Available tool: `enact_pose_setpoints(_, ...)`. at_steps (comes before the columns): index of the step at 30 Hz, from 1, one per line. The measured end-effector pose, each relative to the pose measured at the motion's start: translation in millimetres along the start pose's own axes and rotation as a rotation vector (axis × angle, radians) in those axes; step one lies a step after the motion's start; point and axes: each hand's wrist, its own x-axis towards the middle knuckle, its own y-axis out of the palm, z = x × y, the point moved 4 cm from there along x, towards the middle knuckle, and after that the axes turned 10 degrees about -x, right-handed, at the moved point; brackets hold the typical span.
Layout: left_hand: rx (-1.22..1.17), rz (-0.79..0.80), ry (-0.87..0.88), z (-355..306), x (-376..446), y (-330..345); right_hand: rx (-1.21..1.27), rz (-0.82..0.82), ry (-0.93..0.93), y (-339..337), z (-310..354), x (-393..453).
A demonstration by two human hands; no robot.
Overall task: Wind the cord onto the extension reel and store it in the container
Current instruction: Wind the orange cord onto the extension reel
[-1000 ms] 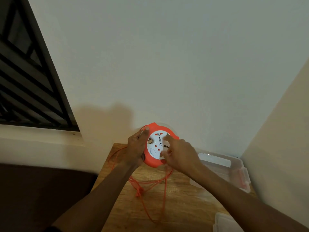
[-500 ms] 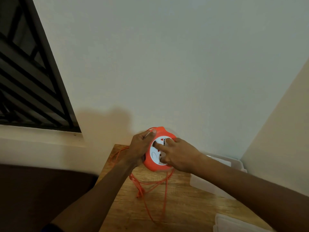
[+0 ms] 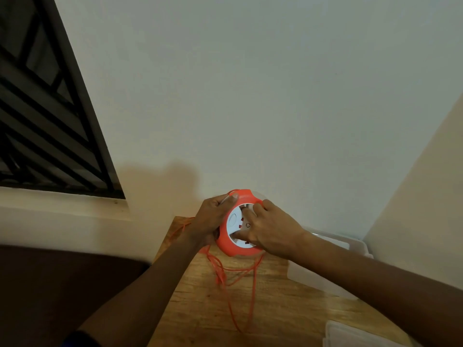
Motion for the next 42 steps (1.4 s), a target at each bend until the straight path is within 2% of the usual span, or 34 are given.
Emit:
enact_pose_setpoints(3,0.041,0.026,-0.016,-1.1,1.3,0.8,-0.029,-0.031,-0.02,1.8,-3.0,-4.6)
enact_pose_setpoints(7,0.027,-0.025,-0.006,0.8,2.5,4.7,0.072,-0.015,0.097,7.7,-4.8,-5.3)
enact_pose_setpoints(9,-0.009,-0.063,0.008,2.9,3.5,4.7,0.114,-0.029,0.219,6.5,-4.1,-3.5)
enact_pose_setpoints(13,-0.079,-0.139,0.073,-1.2,2.2,4.4,0.252,-0.176,0.607,1.9,-11.3,-2.9)
enact_pose_setpoints(18,-0.054,-0.266,0.173,-10.8,-4.5,14.8,0.707,-0.134,0.995,21.7,-8.4,1.2)
enact_pose_setpoints(21,-0.071,-0.296,0.168,-9.5,-11.6,18.0,1.196,-0.166,1.192,38.5,-0.6,1.6)
enact_pose_setpoints(23,-0.1,-0.314,0.128,-4.6,-15.1,15.6,1.435,-0.139,1.231,47.9,6.9,4.1)
enact_pose_setpoints(25,-0.088,-0.311,0.111,-1.5,-15.8,10.5,1.509,-0.085,1.188,48.7,13.5,5.7)
enact_pose_setpoints(27,-0.085,-0.302,0.085,0.3,-14.3,7.0,1.387,-0.02,1.095,44.3,14.9,4.4)
enact_pose_setpoints(29,-0.125,-0.278,0.04,0.6,-13.1,5.5,1.065,0.003,0.994,34.2,8.6,-0.9)
enact_pose_setpoints(31,-0.136,-0.254,0.009,-1.5,-11.5,4.9,0.702,-0.061,0.866,20.1,-1.3,-6.3)
enact_pose_setpoints(33,-0.122,-0.227,-0.016,-2.1,-10.3,3.1,0.471,-0.128,0.634,9.1,-6.1,-8.6)
enact_pose_setpoints(37,-0.092,-0.155,-0.026,-3.6,-10.6,2.7,0.352,-0.12,0.239,2.6,-6.8,-12.1)
enact_pose_setpoints(42,-0.032,-0.079,-0.018,-4.2,-12.1,6.6,0.184,-0.095,-0.05,-5.4,-9.5,-10.7)
